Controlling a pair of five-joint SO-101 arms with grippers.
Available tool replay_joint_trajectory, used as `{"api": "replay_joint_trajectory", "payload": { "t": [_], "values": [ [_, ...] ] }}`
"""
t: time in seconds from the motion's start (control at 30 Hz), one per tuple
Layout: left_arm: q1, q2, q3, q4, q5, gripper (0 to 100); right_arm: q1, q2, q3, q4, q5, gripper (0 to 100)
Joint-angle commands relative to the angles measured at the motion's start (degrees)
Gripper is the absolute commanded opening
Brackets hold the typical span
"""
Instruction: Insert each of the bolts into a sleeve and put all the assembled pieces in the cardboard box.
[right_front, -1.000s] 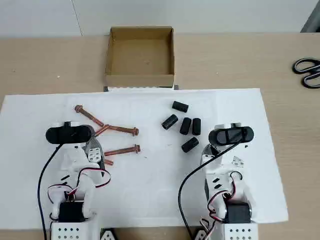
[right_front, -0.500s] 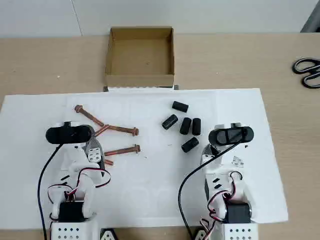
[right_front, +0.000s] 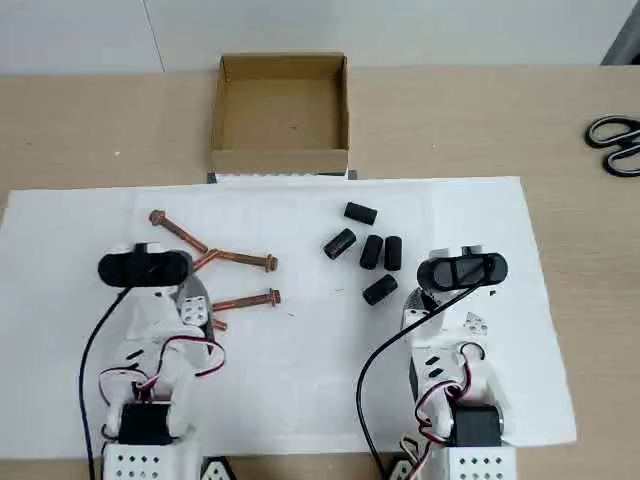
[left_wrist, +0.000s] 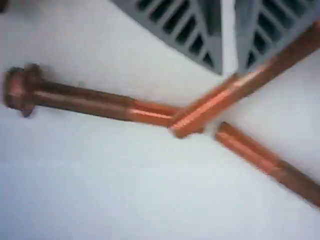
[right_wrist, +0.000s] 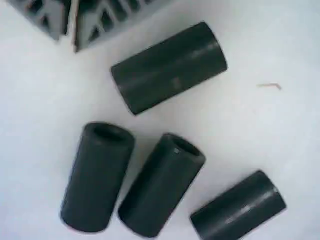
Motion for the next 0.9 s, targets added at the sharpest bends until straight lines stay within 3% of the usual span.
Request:
{"api": "replay_joint_trajectory", "payload": {
  "t": [0.0,0.17,0.33,0.6,0.87],
  "values": [
    [2.11,-0.53,-0.57,0.53,-0.09,1,0.66,-0.92,-0.26,0.13,-0.62,0.4],
    [-0.70,-0.18,-8.84,13.98,-0.35,1,0.66,-0.13,-9.76,0.31,-2.11,0.4],
    [-0.70,-0.09,-13.58,17.85,-0.35,1,0.66,7.34,-18.81,4.09,-2.81,0.4],
    [-0.79,-0.09,-18.68,23.30,-0.35,1,0.48,38.29,-44.31,8.31,-9.85,0.4],
    [-1.14,-0.09,-18.68,23.82,0.00,1,0.48,69.49,-72.79,23.96,-5.71,0.4]
  ]
}}
